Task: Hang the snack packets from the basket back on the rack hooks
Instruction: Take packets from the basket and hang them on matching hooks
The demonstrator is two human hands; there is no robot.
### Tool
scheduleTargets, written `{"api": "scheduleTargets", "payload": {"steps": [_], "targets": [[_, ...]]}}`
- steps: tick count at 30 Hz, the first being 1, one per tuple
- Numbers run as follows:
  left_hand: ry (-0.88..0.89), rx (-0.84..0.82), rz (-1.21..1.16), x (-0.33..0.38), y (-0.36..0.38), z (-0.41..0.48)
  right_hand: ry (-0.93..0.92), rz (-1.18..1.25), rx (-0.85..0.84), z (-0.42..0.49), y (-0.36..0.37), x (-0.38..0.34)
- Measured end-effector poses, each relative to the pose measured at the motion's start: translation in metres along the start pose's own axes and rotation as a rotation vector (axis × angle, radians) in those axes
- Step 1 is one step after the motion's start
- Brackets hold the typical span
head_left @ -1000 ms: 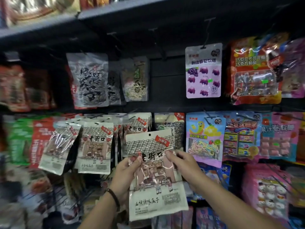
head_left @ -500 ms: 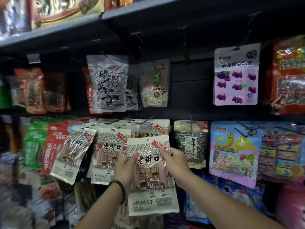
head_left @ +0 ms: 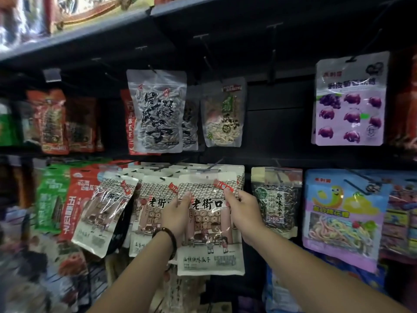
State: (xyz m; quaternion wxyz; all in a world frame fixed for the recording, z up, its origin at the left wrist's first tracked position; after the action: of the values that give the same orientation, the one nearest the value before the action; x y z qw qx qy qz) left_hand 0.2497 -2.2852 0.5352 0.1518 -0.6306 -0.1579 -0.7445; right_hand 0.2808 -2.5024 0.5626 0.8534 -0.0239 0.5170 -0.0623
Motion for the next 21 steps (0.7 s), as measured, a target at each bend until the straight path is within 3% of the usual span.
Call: {"api": "scheduleTargets", "payload": {"steps": [4, 8, 11, 16, 21], "targets": [[-0.049, 0.004, 0.024, 0.001, 0.000, 0.010, 0.029, 0.006, 0.026, 0.011, 0.002, 0.002], [-0.016, 0.153, 0.120, 0.006, -0.006, 0.006, 0.055, 0.027, 0.102, 0.020, 0.003, 0.011], [0.162, 0.275, 0.320, 0.012, -0.002, -0.014, 0.059, -0.022, 0.131, 0.018, 0.005, 0.019], [0.303, 0.218, 0.594, 0.001, 0.024, -0.035, 0.045, -0.099, 0.129, 0.010, 0.006, 0.023], [0.326, 0.197, 0.613, 0.003, 0.026, -0.035, -0.043, -0.022, 0.079, 0.004, 0.011, 0.016]]}}
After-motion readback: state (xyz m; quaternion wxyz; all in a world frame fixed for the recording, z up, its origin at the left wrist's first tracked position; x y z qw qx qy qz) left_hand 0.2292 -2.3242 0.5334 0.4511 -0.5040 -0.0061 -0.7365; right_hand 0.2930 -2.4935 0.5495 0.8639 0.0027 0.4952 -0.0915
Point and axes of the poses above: each hand's wrist, its own z-axis towards the middle knuckle, its own y-axis out of the palm, x = y × z, the point moved 9 cm from there along z, towards the middle knuckle, and after that the axes turned 4 degrees about -y, right-handed, at the moved point
